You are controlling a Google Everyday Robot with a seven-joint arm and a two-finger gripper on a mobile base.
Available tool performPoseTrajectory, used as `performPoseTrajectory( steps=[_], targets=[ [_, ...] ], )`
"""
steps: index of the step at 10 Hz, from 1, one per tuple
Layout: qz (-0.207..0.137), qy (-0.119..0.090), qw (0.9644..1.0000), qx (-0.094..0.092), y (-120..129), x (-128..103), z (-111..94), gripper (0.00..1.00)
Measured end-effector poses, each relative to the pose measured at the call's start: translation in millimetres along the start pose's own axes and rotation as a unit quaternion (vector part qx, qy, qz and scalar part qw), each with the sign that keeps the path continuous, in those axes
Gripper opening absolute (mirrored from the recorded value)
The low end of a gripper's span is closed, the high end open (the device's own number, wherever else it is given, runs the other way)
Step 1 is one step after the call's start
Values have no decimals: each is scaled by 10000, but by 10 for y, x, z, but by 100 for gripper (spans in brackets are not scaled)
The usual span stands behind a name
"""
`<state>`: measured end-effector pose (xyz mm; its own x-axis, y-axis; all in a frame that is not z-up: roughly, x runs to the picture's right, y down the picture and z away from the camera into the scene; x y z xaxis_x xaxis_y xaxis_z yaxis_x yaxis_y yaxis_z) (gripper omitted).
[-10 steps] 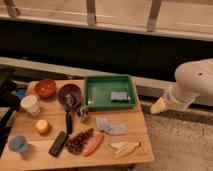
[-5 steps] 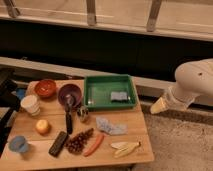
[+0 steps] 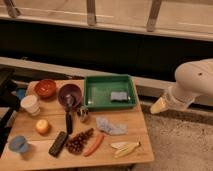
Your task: Place eraser in plastic cup
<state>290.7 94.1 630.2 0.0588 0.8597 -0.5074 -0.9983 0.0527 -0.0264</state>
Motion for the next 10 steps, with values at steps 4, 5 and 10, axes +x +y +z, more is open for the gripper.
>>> performPoseTrajectory(
  steps=[4,5,10],
  targets=[
    [0,0,10000,0,0,0,0,80],
    [-1,0,10000,0,0,0,0,80],
    [-453,30,9990,41,181,-32,2,80]
  ],
)
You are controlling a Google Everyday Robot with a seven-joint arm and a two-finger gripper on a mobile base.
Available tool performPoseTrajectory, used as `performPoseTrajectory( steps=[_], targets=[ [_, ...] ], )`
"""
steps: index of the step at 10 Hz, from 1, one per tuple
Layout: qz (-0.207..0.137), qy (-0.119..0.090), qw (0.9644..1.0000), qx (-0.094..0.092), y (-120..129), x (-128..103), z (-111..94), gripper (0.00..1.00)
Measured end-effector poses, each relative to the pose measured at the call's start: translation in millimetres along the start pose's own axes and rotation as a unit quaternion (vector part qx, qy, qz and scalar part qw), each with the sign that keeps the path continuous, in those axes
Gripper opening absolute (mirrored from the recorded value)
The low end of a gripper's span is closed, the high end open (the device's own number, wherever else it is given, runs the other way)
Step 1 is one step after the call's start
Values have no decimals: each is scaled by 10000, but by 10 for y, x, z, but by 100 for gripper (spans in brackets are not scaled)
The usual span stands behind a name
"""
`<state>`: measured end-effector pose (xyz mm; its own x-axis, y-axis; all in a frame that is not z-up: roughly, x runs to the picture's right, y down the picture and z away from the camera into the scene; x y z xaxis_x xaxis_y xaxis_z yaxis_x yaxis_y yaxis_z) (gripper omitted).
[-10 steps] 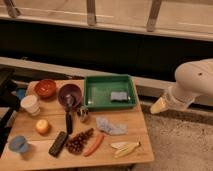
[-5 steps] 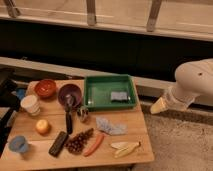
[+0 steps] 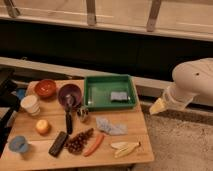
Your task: Place eraser in plastic cup
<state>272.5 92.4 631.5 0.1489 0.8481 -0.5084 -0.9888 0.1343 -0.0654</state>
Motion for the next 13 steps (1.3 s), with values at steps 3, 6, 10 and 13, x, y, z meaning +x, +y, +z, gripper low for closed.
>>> performPoseTrajectory(
  steps=[3,6,10,13],
  targets=[
    [-624,64,9978,-216,747,-145,38,80],
    [-1108,100,9921,-579,1649,-111,-6,80],
    [-1162,85,9916,-564,1716,-93,-11,80],
    [-1349,-8,9884,-691,1898,-85,-63,80]
  ],
)
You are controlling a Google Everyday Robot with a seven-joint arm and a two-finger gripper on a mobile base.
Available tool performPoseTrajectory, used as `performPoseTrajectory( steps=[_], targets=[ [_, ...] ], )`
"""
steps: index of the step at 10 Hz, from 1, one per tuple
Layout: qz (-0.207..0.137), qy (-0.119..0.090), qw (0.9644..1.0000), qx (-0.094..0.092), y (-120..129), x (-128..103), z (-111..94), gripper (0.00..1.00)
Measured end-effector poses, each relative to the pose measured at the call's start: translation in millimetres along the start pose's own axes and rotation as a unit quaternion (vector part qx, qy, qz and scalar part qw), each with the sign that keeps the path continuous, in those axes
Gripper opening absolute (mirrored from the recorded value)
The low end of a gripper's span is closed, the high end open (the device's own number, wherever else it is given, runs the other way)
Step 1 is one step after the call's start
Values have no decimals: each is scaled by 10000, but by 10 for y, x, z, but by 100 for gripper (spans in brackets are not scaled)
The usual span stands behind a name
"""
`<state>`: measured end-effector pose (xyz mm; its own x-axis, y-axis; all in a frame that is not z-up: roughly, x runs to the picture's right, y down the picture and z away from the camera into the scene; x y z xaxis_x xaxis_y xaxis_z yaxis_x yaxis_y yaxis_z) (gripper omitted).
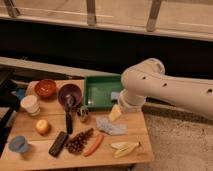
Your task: Place eraser in plastic cup
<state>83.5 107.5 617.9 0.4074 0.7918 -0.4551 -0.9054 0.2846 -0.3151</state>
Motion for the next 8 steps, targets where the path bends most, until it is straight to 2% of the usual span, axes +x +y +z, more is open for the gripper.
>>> performPoseTrajectory(
  steps=[2,3,5,8],
  targets=[
    [-264,-49,9996,-106,340,-124,28,80],
    [-456,-67,9987,-200,649,-258,73,80],
    [-725,-68,9968,-326,1014,-401,146,80],
    [-1091,-116,9921,-606,1565,-642,235,80]
  ],
)
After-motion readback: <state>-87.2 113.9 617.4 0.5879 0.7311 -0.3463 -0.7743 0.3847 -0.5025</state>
